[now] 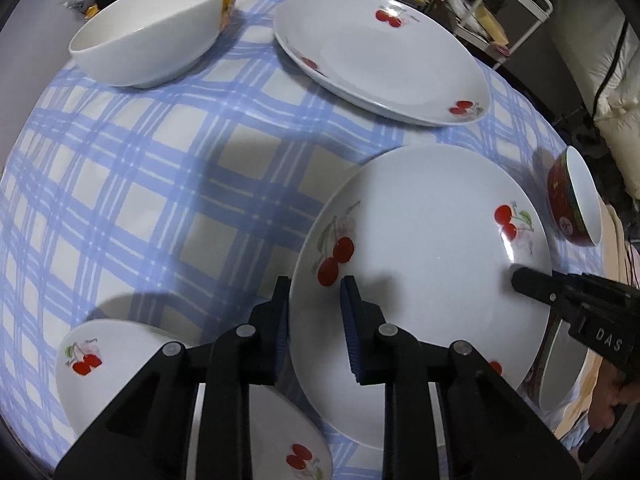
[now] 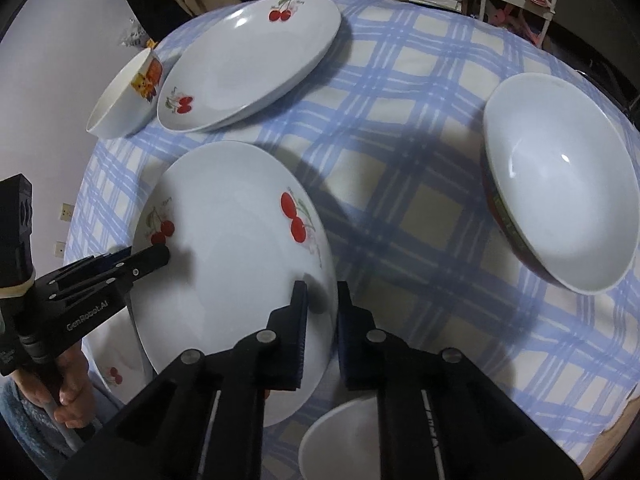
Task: Organize plates and bowls
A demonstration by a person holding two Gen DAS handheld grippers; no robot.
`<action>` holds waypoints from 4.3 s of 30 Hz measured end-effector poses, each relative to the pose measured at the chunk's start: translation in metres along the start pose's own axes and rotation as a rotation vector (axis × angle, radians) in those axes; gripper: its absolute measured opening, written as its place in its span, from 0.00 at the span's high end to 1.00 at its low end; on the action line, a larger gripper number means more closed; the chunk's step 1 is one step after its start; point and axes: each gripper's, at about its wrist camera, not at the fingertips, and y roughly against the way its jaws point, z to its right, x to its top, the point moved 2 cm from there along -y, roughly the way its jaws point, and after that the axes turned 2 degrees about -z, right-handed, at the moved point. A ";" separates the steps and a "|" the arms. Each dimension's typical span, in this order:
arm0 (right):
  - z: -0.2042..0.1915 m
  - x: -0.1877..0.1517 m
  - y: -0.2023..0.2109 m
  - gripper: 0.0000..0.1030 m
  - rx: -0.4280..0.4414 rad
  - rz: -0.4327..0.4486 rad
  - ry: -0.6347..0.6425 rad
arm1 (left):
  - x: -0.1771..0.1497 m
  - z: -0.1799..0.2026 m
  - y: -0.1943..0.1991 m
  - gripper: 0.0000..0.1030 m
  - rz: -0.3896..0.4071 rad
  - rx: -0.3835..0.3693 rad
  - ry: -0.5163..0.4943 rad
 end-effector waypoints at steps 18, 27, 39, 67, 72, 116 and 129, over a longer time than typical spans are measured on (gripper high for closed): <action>-0.008 0.000 0.046 0.86 0.090 0.139 -0.034 | 0.006 0.009 0.072 0.77 0.108 0.020 -0.043; -0.037 -0.015 0.047 0.86 0.144 0.159 -0.015 | -0.013 -0.013 0.100 0.77 0.124 0.055 -0.020; -0.099 -0.033 0.056 0.85 0.145 0.214 0.077 | -0.057 -0.054 0.138 0.77 0.171 0.102 0.012; -0.149 -0.065 -0.003 0.86 0.159 0.175 0.179 | -0.114 -0.122 0.109 0.77 0.139 0.090 0.146; -0.149 -0.060 -0.011 0.86 0.139 0.178 0.184 | -0.112 -0.124 0.096 0.76 0.109 0.097 0.162; -0.154 -0.052 -0.031 0.86 0.100 0.182 0.233 | -0.112 -0.143 0.076 0.76 0.043 0.223 0.183; -0.154 -0.051 -0.030 0.86 0.085 0.185 0.221 | -0.110 -0.132 0.079 0.74 0.067 0.243 0.144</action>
